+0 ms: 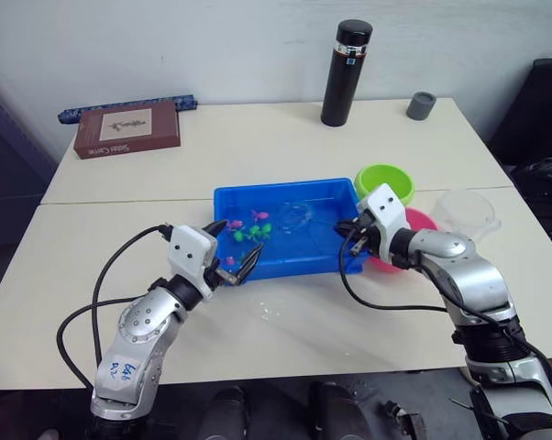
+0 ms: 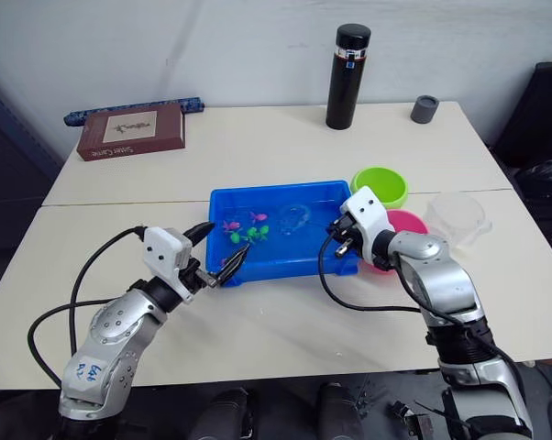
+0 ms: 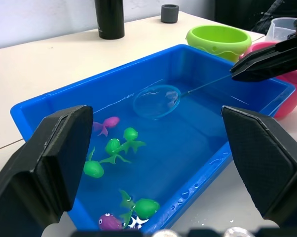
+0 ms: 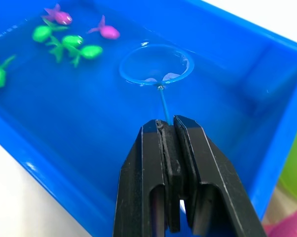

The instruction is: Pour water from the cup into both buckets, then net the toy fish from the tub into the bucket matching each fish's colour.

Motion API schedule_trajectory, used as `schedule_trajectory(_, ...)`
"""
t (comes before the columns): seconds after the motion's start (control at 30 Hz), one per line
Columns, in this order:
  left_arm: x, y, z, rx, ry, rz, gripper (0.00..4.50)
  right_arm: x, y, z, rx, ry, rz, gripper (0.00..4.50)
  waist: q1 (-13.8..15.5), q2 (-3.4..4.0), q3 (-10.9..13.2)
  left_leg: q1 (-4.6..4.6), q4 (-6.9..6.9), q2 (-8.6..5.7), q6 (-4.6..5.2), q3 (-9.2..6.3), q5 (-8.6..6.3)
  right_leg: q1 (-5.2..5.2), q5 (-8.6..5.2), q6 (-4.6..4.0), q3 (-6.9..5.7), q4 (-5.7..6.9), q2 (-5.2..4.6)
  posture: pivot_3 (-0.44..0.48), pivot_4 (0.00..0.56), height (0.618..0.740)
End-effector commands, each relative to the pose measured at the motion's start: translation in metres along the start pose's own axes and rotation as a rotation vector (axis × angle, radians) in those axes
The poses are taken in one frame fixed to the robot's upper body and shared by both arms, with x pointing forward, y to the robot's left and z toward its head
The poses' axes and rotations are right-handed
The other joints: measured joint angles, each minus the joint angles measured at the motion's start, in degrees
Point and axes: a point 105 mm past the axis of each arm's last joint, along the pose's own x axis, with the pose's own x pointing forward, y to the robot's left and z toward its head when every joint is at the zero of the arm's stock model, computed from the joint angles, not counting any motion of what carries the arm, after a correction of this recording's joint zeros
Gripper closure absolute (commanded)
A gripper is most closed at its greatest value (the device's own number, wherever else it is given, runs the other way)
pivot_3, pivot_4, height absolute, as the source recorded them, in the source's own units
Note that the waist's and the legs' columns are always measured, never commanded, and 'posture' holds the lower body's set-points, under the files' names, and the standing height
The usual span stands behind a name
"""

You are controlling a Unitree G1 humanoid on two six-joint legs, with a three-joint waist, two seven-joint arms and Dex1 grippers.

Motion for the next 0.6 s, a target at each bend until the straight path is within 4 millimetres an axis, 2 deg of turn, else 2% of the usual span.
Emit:
schedule_trajectory(0.03, -0.002, -0.005, 0.011, 0.021, -0.047, -0.007, 0.04, 0.001, 0.001, 0.010, -0.022, -0.032, 0.000, 4.50, -0.01, 0.00, 0.00, 0.00, 0.00, 0.00, 0.00, 0.02, 0.00, 0.00, 0.00, 0.00, 0.00, 0.00, 0.01, 0.000, 0.150, 0.740)
schedule_trajectory(0.6, -0.001, -0.011, 0.012, 0.017, -0.055, -0.011, 0.04, 0.021, 0.012, 0.002, -0.022, -0.029, 0.047, 4.50, -0.05, 0.00, 0.00, 0.00, 0.00, 0.01, -0.01, 0.03, 0.00, -0.01, 0.00, 0.00, -0.01, 0.01, 0.01, 0.000, 0.150, 0.740)
